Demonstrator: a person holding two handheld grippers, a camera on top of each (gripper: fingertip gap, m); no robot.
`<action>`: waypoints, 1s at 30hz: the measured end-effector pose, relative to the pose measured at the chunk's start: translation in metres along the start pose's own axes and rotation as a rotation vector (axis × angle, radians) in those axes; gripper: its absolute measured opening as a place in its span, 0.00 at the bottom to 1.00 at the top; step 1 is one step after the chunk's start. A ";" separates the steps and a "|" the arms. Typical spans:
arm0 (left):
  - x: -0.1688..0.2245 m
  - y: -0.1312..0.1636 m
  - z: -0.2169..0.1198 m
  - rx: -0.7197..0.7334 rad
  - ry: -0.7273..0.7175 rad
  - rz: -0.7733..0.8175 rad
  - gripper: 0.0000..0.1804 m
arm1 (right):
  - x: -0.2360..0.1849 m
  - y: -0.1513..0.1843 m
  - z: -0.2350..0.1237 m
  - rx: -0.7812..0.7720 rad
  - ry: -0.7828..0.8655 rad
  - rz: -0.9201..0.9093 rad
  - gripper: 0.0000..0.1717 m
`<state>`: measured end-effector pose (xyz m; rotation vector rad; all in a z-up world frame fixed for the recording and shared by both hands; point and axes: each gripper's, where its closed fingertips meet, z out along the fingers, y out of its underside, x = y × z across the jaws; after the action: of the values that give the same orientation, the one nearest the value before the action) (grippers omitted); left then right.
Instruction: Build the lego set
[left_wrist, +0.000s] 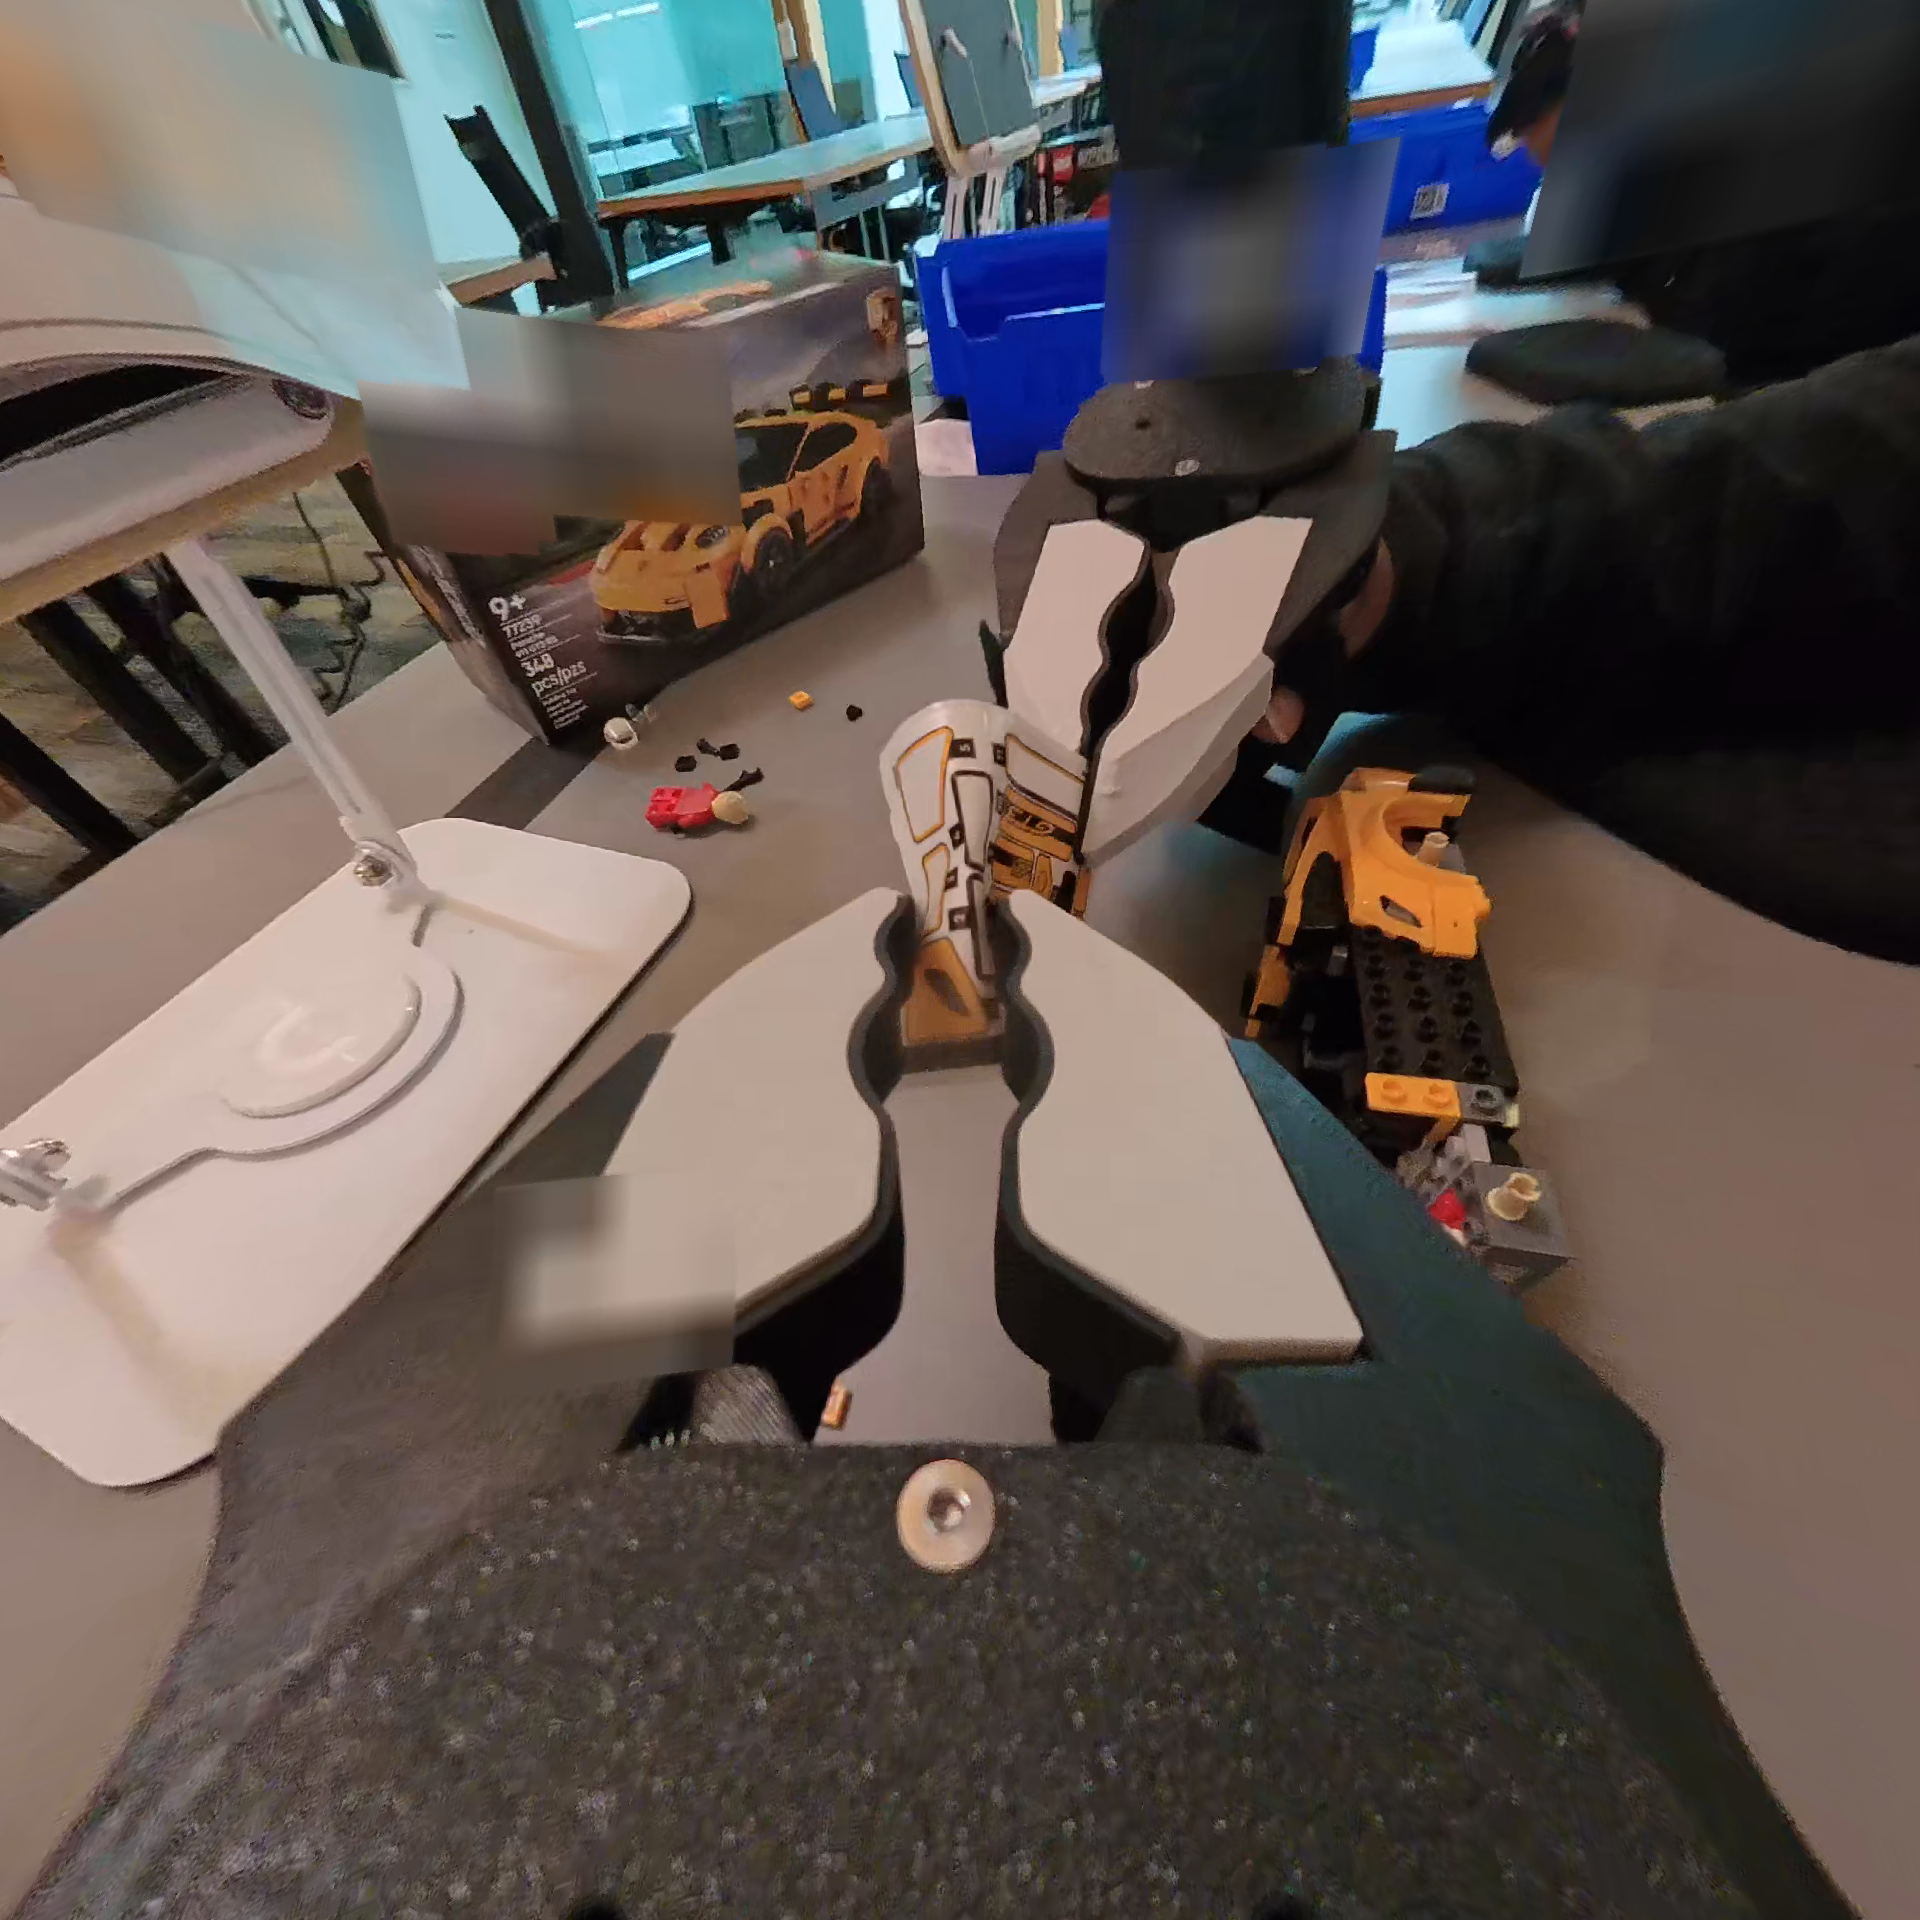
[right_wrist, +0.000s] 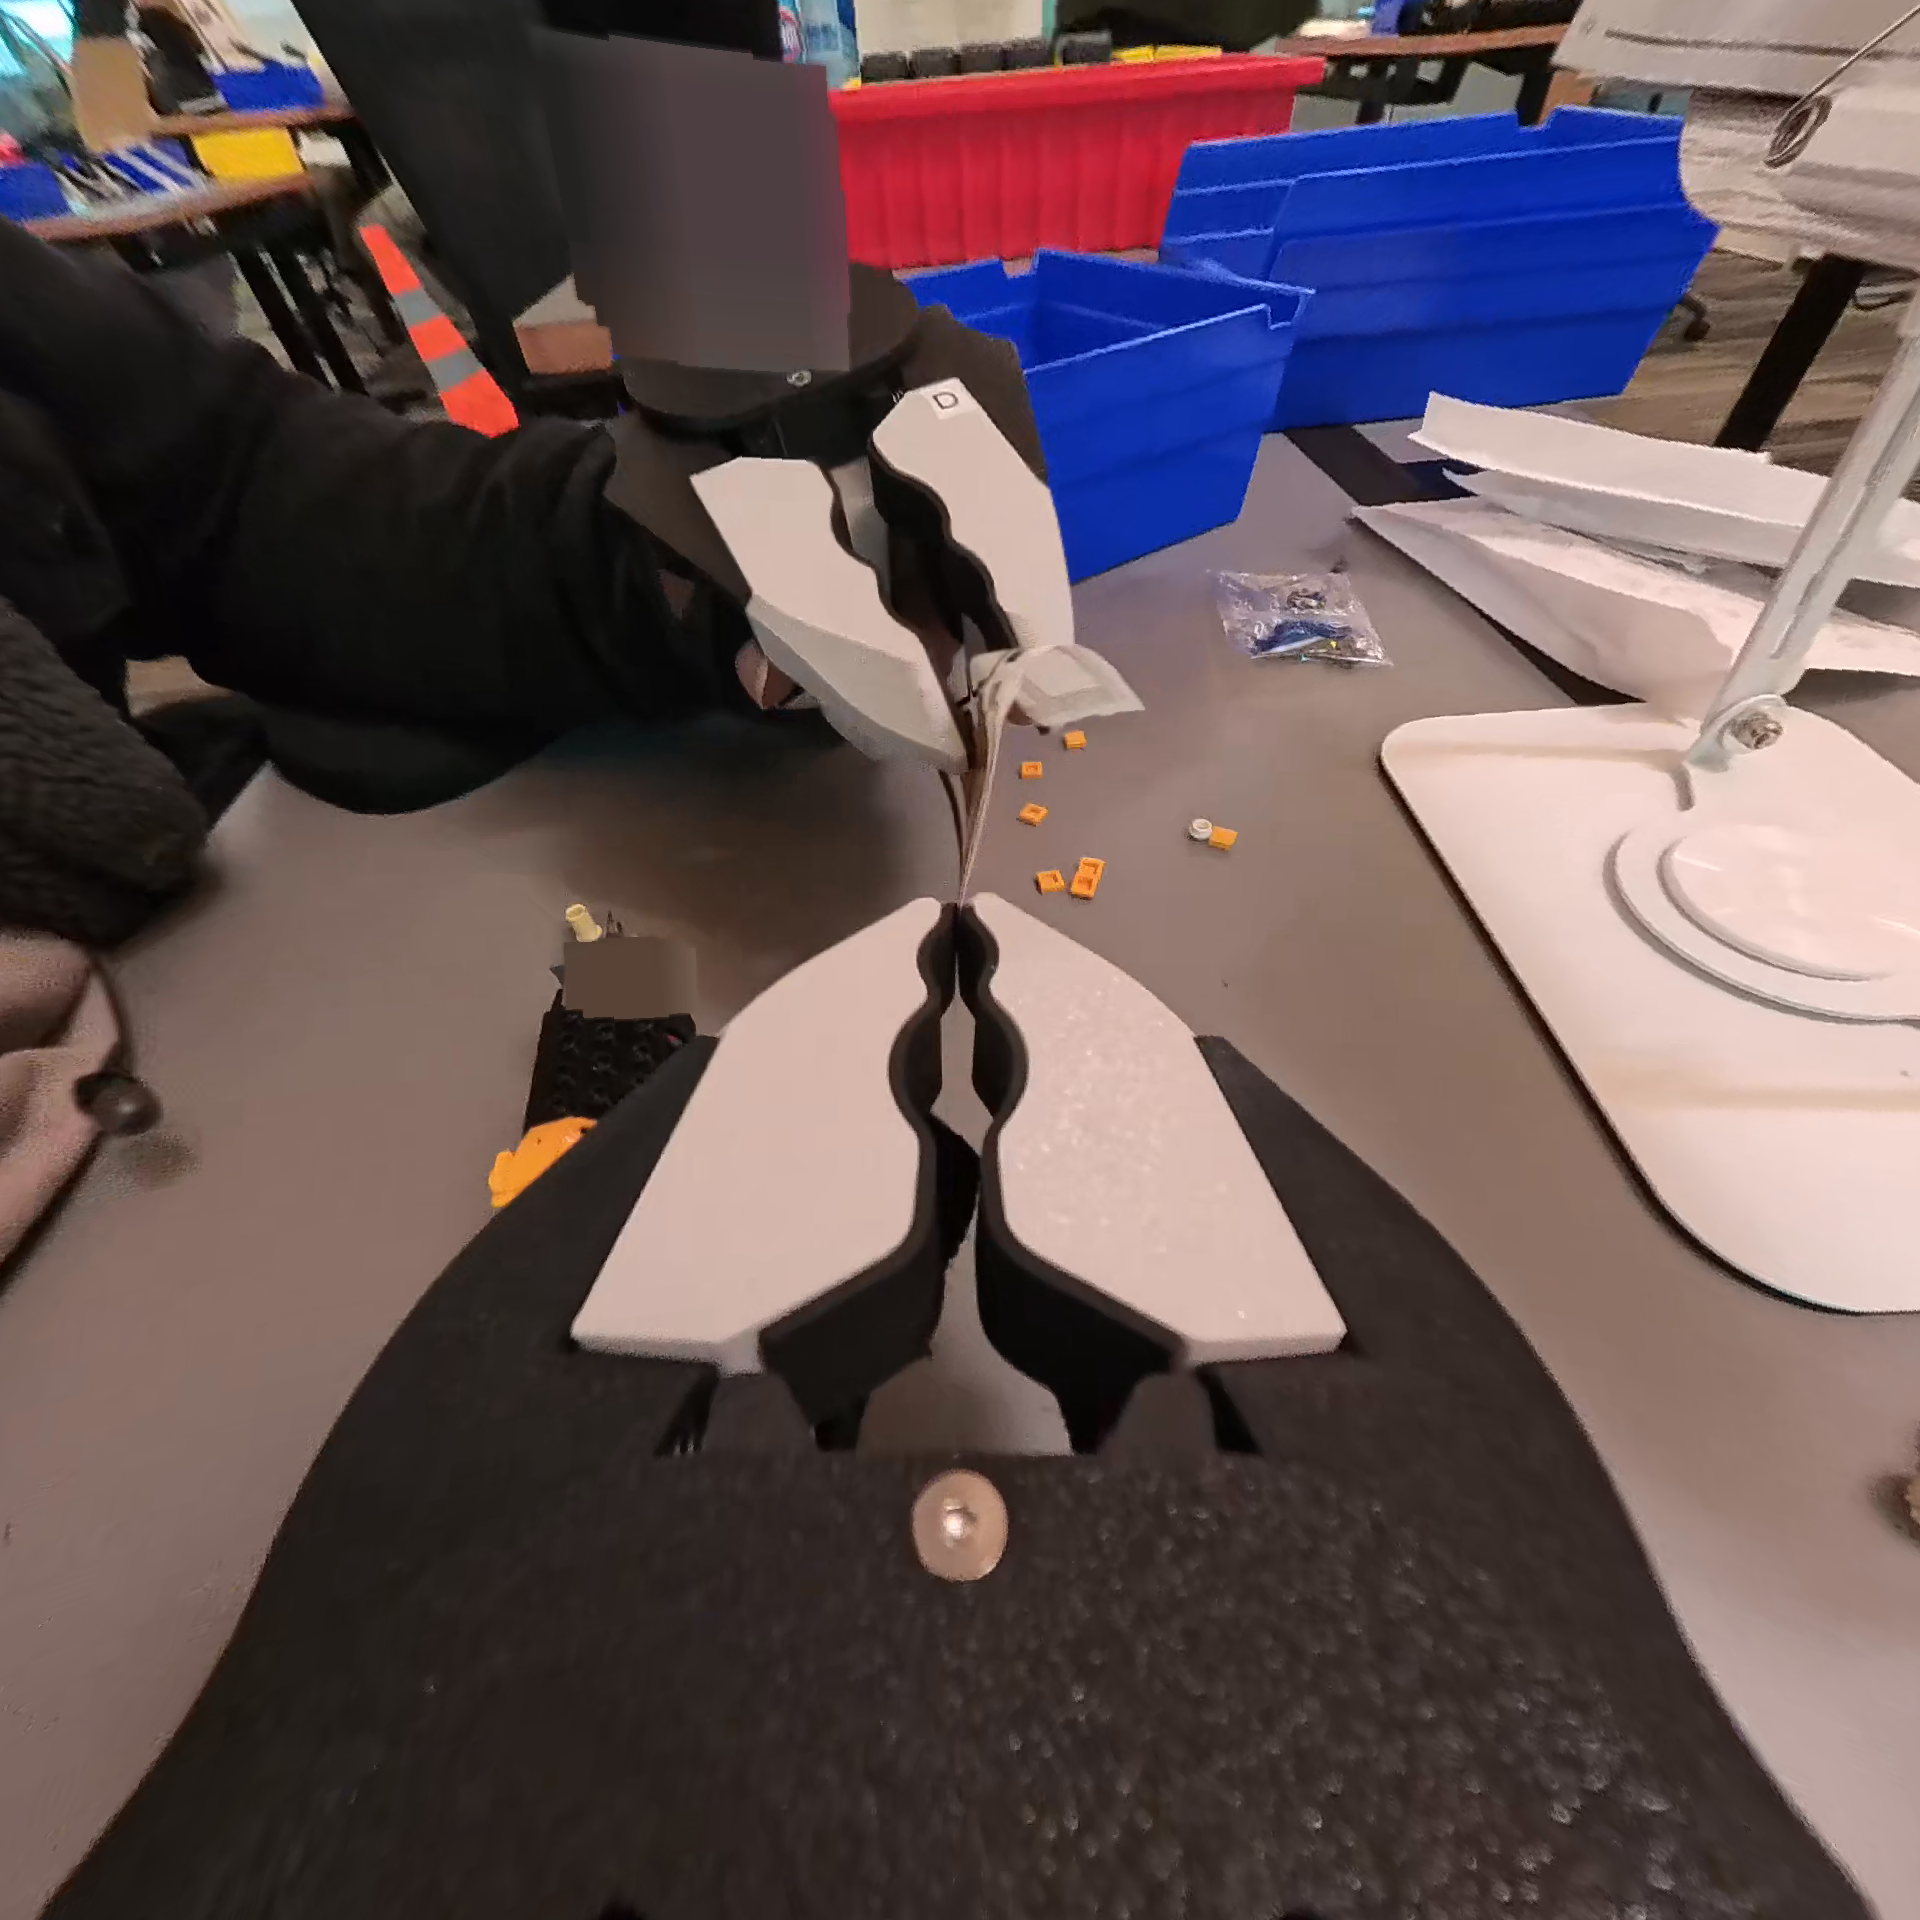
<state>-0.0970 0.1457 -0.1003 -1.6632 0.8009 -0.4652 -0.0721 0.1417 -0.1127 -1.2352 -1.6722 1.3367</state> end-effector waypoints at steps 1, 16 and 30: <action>0.001 -0.001 0.000 0.006 0.009 -0.005 0.07 | 0.000 -0.001 0.000 0.007 -0.004 0.006 0.00; 0.001 -0.027 -0.007 0.291 0.275 -0.582 0.23 | 0.007 -0.041 -0.023 0.271 -0.015 0.122 0.00; 0.004 -0.027 -0.005 0.262 0.323 -0.719 0.00 | 0.002 -0.024 -0.005 0.151 -0.022 0.147 0.00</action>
<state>-0.0910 0.1421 -0.0738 -1.6110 0.3162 -1.3065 -0.0750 0.1439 -0.0881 -1.2777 -1.4883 1.5398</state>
